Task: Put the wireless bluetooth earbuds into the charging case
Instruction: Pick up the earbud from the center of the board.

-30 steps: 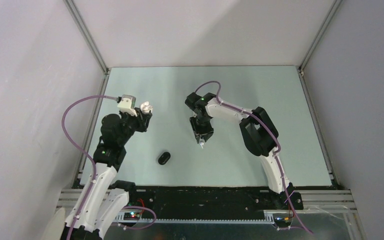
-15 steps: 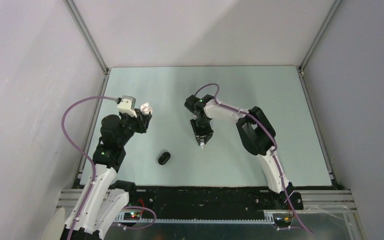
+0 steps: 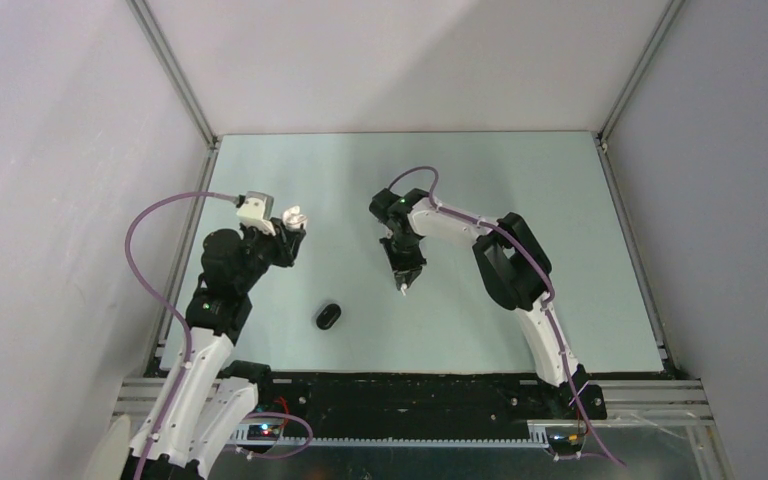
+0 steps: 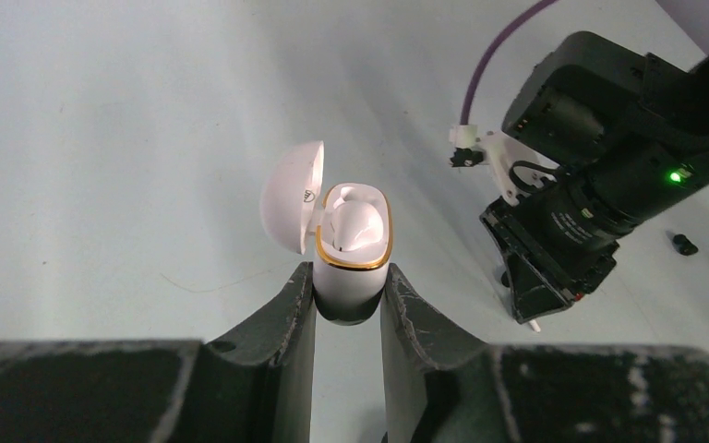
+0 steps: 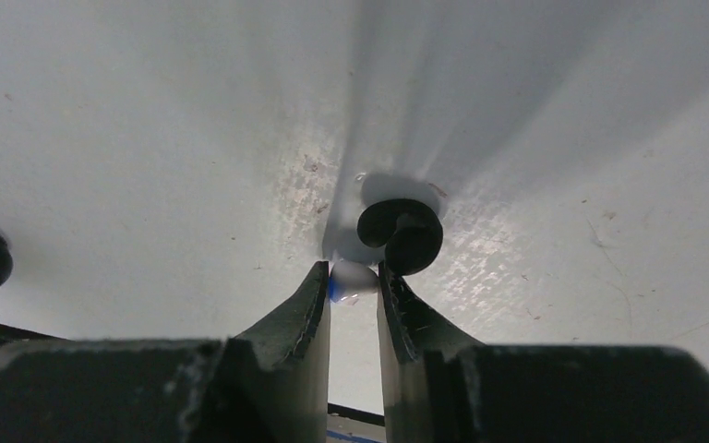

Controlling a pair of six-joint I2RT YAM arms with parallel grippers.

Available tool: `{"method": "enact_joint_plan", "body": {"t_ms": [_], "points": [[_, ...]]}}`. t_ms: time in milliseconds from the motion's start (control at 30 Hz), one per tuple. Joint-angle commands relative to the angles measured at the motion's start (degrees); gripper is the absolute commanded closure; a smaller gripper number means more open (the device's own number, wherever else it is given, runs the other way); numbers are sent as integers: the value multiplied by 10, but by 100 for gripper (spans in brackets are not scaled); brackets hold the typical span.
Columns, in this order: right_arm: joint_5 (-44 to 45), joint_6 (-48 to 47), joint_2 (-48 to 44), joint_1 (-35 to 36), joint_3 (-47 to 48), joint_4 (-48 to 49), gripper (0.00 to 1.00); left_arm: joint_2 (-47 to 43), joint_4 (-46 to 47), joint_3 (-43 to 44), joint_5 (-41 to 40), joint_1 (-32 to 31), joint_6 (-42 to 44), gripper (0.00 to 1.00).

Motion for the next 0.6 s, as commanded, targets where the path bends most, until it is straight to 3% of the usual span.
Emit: {"method": "enact_joint_plan", "body": {"t_ms": [0, 167, 267, 433, 567], "points": [[-27, -53, -49, -16, 32, 31, 100, 2, 57, 1, 88, 5, 26, 100], [-175, -159, -194, -69, 27, 64, 100, 42, 209, -28, 274, 4, 32, 100], [-286, -262, -304, -97, -56, 183, 100, 120, 293, 0, 383, 4, 7, 100], [-481, -414, -484, -150, -184, 358, 99, 212, 343, 67, 490, -15, 5, 100], [-591, -544, -522, -158, -204, 393, 90, 259, 345, 113, 601, -36, 33, 100]]}}
